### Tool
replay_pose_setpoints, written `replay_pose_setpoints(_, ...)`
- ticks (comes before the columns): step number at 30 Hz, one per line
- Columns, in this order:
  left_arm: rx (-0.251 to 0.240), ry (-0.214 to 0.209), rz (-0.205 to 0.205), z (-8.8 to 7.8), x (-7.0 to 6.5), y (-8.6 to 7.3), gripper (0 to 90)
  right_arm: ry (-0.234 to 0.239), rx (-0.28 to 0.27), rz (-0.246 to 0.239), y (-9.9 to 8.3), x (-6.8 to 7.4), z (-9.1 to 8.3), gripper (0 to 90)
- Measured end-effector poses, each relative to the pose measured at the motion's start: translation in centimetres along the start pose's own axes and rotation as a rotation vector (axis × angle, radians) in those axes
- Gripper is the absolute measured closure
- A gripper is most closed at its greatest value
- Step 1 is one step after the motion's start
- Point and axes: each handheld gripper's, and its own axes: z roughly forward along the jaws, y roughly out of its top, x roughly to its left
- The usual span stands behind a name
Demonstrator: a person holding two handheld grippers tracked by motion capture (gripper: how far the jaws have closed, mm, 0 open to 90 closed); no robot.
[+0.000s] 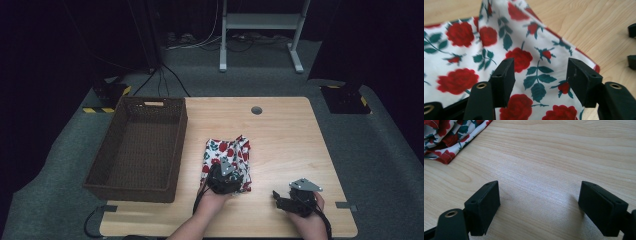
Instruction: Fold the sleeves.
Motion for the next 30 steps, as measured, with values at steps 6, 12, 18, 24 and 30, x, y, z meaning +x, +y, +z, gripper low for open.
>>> replay_pose_setpoints(6,0.041,0.016,0.011,1.3,-0.2,-1.1,39.4,0.002,0.000,-0.001,0.0,0.0,0.0,17.2)
replay_pose_setpoints(12,0.048,0.028,0.024,1.6,-0.2,-1.6,40.6,0.002,0.001,0.000,0.0,0.0,0.0,17.1)
replay_pose_setpoints(18,0.050,0.048,0.032,1.5,0.6,-1.7,40.7,0.002,0.001,0.000,0.0,0.0,0.0,17.1)
replay_pose_setpoints(24,0.050,0.076,0.012,1.3,2.0,-1.8,40.6,0.002,0.001,0.000,0.0,0.0,0.0,17.1)
replay_pose_setpoints(30,0.048,0.105,-0.010,0.8,3.5,-2.0,40.3,0.002,0.001,0.000,0.0,0.0,0.0,17.1)
